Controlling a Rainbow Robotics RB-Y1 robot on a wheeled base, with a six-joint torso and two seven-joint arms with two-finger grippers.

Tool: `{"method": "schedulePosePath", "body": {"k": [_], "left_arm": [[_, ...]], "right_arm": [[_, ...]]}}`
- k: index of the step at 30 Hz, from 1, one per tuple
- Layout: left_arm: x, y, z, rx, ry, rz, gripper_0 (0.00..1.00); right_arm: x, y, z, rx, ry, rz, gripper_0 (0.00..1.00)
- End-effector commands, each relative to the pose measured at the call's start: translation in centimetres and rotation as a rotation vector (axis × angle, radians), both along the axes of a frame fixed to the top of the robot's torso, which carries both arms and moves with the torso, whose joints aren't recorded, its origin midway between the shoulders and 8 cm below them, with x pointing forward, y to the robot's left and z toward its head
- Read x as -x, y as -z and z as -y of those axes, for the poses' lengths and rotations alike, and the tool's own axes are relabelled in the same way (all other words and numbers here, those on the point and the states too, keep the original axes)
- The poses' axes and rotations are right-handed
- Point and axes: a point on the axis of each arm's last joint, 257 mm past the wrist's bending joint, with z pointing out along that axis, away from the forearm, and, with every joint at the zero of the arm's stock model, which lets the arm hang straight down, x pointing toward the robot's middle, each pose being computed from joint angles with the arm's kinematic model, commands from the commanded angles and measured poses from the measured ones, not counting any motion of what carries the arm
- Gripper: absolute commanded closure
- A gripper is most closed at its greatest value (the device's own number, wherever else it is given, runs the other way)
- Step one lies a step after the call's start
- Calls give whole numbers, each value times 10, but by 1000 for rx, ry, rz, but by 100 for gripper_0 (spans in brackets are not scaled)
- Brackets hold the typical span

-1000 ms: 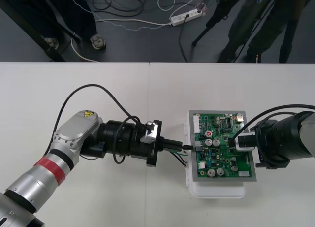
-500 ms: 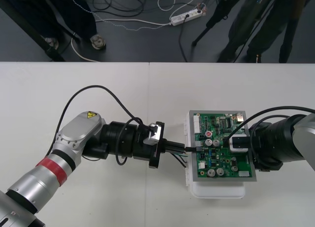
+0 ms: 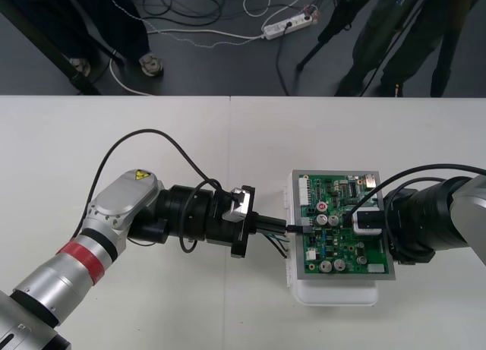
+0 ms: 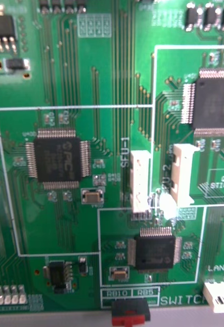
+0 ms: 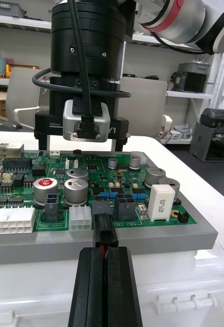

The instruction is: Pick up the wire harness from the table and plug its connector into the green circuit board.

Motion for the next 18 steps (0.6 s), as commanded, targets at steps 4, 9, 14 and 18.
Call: {"method": "schedulePosePath", "body": {"k": [4,9,14,18], "left_arm": [[-2,-17,28,10,19,13,100],[-2,-17,28,12,20,20,100],[-2,-16,29,5,24,32,100],[-1,-15,29,3,26,37,100]], "right_arm": [[7,-1,-23,-20,-67,8,0],[8,-2,-26,-16,-99,13,0],[9,-3,-28,-11,-119,18,0],[8,-4,-28,-8,-128,22,0]]}}
